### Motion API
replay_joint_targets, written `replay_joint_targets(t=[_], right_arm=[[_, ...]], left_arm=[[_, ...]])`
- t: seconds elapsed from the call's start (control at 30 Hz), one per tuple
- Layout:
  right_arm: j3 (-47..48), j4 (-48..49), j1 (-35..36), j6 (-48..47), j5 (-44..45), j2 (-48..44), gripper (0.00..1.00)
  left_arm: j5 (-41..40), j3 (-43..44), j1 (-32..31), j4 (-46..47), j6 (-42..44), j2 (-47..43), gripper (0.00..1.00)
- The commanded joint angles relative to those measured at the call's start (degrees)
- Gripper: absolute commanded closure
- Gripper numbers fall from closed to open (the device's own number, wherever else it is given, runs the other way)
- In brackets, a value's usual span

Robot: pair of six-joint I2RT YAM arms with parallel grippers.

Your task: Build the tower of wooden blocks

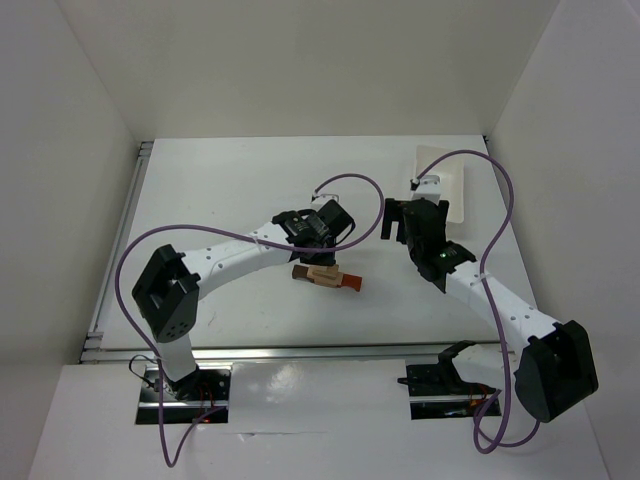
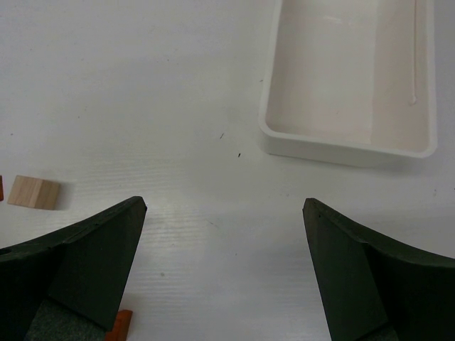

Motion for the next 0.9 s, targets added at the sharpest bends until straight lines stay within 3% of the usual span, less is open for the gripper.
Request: replay_joint_targets(t=[0.0,0.87], right_arm=[[-0.86,1.58,-0.34,-0.17,0.35,-1.16,0.0],[-0.86,1.59,-0.34,-0.69,0.35,-2.22,0.0]], left_arm=[[-0.82,-0.07,-0.23,1.15,0.7,-0.33,1.0],[-1.35,-0.6,-0.23,1.06,2.28,0.73,1.0]])
